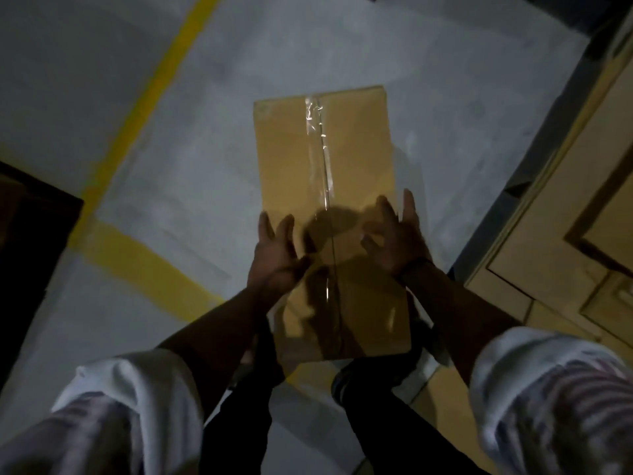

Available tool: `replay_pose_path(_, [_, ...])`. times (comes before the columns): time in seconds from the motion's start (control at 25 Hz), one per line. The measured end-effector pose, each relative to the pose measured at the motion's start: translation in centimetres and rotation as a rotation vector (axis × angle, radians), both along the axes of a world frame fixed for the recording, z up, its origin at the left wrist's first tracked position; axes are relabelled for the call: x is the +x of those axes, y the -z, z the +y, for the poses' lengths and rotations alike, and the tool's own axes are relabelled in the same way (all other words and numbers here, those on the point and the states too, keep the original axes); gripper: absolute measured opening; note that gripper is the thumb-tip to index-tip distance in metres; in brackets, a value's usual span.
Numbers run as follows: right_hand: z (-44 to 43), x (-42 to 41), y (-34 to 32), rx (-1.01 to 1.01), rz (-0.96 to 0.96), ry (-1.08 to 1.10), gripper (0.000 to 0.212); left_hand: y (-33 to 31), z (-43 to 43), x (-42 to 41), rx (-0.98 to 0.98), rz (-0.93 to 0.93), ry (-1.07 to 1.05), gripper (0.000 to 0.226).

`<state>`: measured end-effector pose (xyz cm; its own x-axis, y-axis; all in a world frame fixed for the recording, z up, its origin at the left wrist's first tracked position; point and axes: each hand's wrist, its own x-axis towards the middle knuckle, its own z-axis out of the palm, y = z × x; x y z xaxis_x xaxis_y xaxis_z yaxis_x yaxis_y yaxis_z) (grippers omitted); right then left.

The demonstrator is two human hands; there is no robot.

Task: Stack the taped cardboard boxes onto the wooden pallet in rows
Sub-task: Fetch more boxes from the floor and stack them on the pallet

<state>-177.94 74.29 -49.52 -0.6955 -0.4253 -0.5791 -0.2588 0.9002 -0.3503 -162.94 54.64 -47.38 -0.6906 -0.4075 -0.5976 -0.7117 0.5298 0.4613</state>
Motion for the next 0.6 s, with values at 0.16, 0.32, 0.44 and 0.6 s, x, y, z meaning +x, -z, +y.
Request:
replay_pose_path(0.16, [-0.5,0.5,1.3,-0.091,-0.093,0.039,0.097,0.0,0.8,-0.8,0.006,-0.014,-0.246,0.099])
replay_pose_path(0.32, [-0.4,1.6,-10.7,-0.093,-0.002,-0.139,0.096,-12.4,1.7,1.5,-0.102,0.015,-0.330,0.095])
replay_pose_path(0.44, [-1.6,2.5,-25.6,-0.100,0.115,-0.292,0.086,-28.1,2.1,3.2,-0.230,0.049,-0.358,0.093])
replay_pose_path(0.6, [-5.3,5.8,-45.0,-0.167,0.103,-0.319,0.086,-46.7,2.0,7.2,-0.343,0.067,-0.518,0.096])
